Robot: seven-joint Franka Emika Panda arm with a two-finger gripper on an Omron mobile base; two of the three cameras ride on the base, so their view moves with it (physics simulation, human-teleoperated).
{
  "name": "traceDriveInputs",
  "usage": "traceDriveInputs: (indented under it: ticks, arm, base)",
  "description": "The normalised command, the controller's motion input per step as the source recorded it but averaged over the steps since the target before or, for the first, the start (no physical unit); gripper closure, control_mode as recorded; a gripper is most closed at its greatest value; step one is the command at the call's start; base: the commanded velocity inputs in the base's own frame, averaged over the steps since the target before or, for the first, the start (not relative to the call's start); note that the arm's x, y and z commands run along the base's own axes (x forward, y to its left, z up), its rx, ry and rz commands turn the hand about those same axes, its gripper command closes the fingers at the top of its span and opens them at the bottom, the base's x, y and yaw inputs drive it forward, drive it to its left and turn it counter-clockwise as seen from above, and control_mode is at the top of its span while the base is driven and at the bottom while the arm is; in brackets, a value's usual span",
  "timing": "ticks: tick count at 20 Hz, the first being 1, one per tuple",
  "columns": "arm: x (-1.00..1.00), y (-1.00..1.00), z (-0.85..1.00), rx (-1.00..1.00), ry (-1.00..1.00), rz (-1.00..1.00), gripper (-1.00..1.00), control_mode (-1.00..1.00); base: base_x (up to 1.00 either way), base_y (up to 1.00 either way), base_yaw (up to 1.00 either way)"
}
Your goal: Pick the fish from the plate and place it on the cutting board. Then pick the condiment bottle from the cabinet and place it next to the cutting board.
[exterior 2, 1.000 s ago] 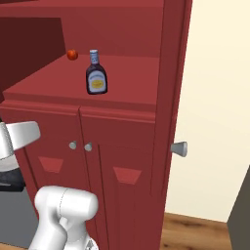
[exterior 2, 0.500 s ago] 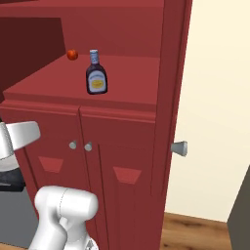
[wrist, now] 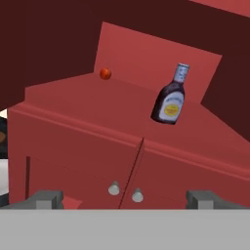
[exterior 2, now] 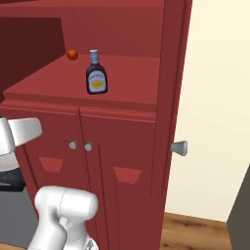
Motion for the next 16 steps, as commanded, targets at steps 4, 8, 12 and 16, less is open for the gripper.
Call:
traceDriveInputs:
  ticks: [4,8,12,16]
  arm:
    - [-0.06,-0.11,0.16,0.0,-0.01,0.0,-1.0,-1.0]
    - [-0.07,-0.03,0.11,0.0,-0.05,0.0,-1.0,-1.0]
    - [-0.06,0.0,0.04,0.0,-0.11,0.0,-1.0,-1.0]
    - [-0.03,0.01,0.0,0.0,-0.08,0.02,-1.0,-1.0]
  base:
    - [0.0,0.0,0.0]
    - [0.0,0.0,0.0]
    - [0.0,0.0,0.0]
    - [0.0,0.0,0.0]
